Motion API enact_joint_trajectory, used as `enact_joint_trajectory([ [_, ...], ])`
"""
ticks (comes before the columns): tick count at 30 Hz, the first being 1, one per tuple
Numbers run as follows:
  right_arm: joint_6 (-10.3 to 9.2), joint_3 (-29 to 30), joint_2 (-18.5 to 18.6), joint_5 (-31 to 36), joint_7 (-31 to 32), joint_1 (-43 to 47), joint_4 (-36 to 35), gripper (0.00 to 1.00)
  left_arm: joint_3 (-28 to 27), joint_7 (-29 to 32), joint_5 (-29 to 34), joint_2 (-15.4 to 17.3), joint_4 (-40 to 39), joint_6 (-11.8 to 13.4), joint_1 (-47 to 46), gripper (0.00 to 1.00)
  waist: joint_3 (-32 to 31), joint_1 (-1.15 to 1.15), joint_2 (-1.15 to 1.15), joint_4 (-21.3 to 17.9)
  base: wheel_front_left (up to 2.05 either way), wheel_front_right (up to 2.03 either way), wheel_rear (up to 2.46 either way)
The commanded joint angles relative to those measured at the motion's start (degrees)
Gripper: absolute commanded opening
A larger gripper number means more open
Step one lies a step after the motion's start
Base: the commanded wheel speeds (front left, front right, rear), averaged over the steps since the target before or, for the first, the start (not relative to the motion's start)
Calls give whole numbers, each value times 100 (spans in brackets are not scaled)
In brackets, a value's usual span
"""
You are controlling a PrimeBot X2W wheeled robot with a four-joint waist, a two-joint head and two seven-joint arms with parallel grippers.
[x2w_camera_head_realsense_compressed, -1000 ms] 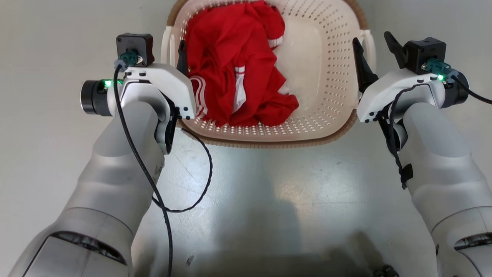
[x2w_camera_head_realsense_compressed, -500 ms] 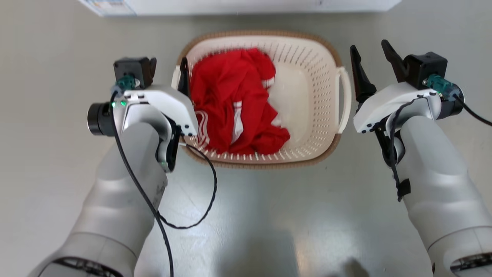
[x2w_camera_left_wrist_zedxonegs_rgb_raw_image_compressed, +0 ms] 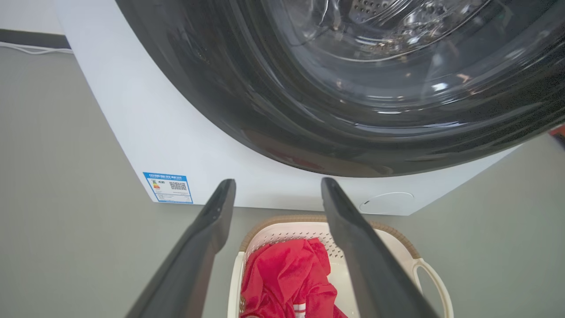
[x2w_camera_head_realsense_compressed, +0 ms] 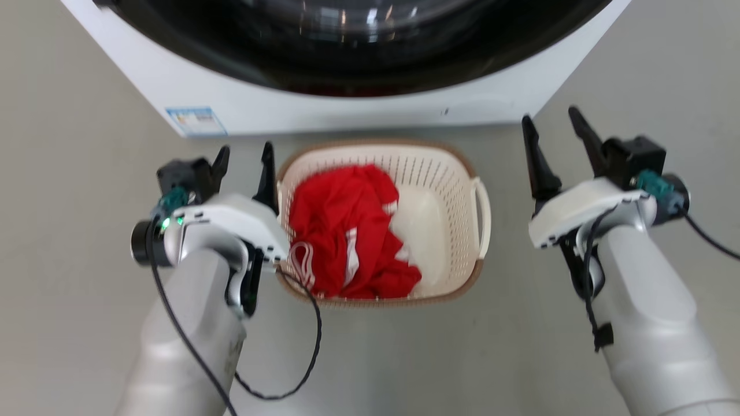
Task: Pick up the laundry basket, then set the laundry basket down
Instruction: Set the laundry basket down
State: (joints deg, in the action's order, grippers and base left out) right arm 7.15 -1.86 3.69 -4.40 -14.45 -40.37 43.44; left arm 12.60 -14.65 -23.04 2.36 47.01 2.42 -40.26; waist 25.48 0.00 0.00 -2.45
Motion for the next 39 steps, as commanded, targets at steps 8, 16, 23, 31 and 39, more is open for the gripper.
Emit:
enact_joint_trajectory([
  [8, 34, -47, -81, 231, -55, 697, -454, 100, -510, -35, 492, 132, -549, -151, 877, 100, -1091, 0, 0, -70, 0, 0, 0],
  [16, 34, -25, -81, 302, -55, 1332, -874, 100, -952, -35, 614, 101, -1003, -298, 1607, 100, -1738, 0, 0, -33, 0, 0, 0],
  [23, 34, 34, -81, 339, -55, 1902, -1254, 100, -1151, -35, 638, 69, -1360, -389, 2127, 100, -2076, 0, 0, 8, 0, 0, 0],
  [31, 34, 94, -81, 215, -55, 2405, -1685, 100, -1347, -35, 668, 56, -1840, -412, 2642, 100, -2172, 0, 0, -59, 0, 0, 0],
  [39, 34, 108, -81, 188, -55, 2783, -1898, 100, -1452, -35, 579, 53, -2107, -382, 3144, 100, -2374, 0, 0, -157, 0, 0, 0],
])
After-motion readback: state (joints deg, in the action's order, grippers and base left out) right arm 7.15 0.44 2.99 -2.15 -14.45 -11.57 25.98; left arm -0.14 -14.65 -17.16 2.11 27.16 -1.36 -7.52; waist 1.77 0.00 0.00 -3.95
